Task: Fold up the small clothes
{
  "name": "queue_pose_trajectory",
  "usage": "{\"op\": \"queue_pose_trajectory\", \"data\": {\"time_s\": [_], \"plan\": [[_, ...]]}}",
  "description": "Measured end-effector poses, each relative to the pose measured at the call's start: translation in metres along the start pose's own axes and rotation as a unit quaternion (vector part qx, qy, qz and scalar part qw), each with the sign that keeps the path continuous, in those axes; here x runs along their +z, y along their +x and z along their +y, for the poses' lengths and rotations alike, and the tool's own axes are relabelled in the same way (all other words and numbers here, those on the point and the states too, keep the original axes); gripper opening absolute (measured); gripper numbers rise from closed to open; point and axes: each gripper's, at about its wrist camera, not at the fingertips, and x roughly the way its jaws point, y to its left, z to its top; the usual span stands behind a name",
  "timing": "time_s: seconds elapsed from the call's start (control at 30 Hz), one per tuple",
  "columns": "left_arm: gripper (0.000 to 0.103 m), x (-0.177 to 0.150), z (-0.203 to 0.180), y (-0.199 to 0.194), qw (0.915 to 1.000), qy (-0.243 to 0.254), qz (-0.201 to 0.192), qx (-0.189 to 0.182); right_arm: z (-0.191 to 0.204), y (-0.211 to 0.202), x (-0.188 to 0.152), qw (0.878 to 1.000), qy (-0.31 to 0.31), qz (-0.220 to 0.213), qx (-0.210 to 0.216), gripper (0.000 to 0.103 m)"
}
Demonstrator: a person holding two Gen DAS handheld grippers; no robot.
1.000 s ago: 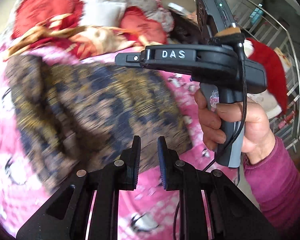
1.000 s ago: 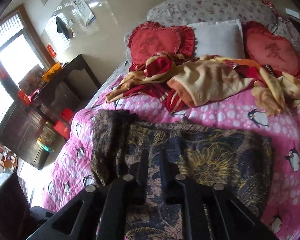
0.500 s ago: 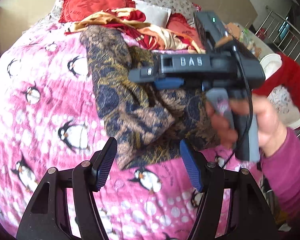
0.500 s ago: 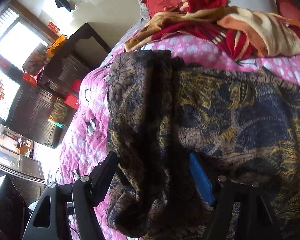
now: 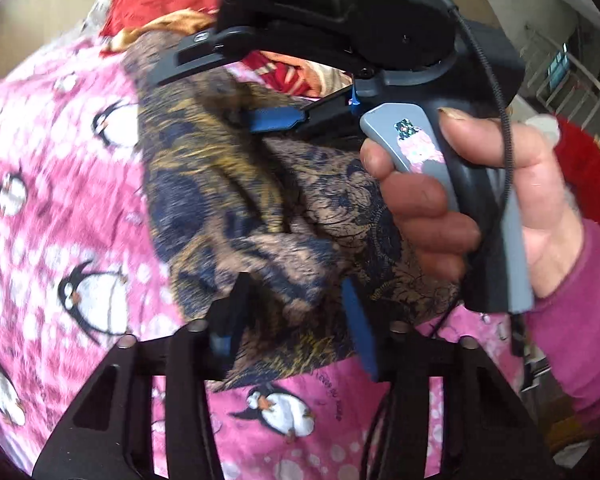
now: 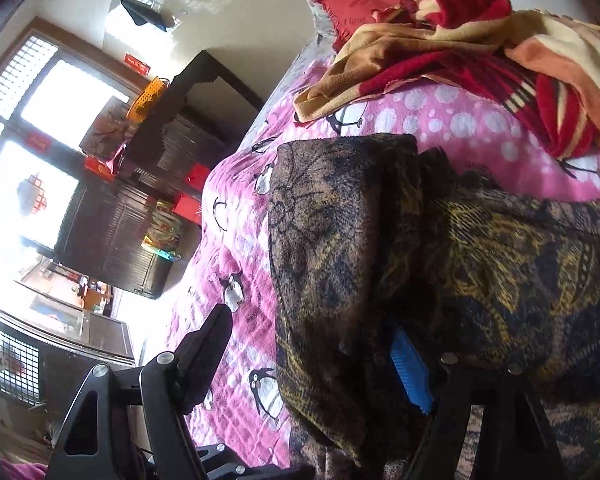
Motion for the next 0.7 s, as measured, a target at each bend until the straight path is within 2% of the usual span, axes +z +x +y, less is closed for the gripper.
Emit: {"op": "queue_pose_trajectory", "data": {"time_s": [0.1,0.17,0.23,0.3,0.33,0.37,0.4,0.47,0.6,0.7], "plan": [[0.042,0.001,0.017,-0.011,0.9998,-0.019,-0.007,-0.005,0.009,0.011,0.014,0.999,-0.029,-0.006,-0.046,0.076],[0.042,0.003,0.023,-0.016,0.9997,-0.02,-0.011,-0.008,0.018,0.015,0.02,0.991,-0.07,-0.016,-0.11,0.076],[0.042,0.004,0.026,-0.018,0.9997,-0.016,-0.013,-0.01,0.019,0.019,0.026,0.989,-0.088,-0.024,-0.117,0.076],[0.042,0.004,0.028,-0.016,0.9998,-0.014,-0.01,-0.007,0.017,0.033,0.029,0.989,-0.085,-0.012,-0.12,0.076],[0.042,0.005,0.031,-0.013,0.9999,-0.015,-0.005,-0.005,0.02,0.036,0.03,0.987,-0.095,-0.02,-0.131,0.065],[0.042,0.005,0.031,-0.01,0.9998,-0.017,0.001,-0.004,0.026,0.039,0.029,0.985,-0.107,-0.023,-0.136,0.034],[0.042,0.006,0.031,-0.006,0.9997,-0.022,0.007,-0.007,0.031,0.04,0.027,0.984,-0.116,-0.022,-0.133,0.027],[0.042,0.003,0.026,-0.009,0.9994,-0.029,0.012,-0.017,0.04,0.031,0.019,0.979,-0.132,-0.043,-0.146,0.018],[0.042,0.012,0.003,-0.022,0.9986,0.004,-0.005,-0.052,0.047,-0.022,-0.001,0.98,-0.119,-0.093,-0.127,0.015],[0.042,0.021,-0.016,-0.034,0.9962,0.027,-0.016,-0.081,0.038,-0.078,-0.013,0.979,-0.102,-0.123,-0.126,0.014]]}}
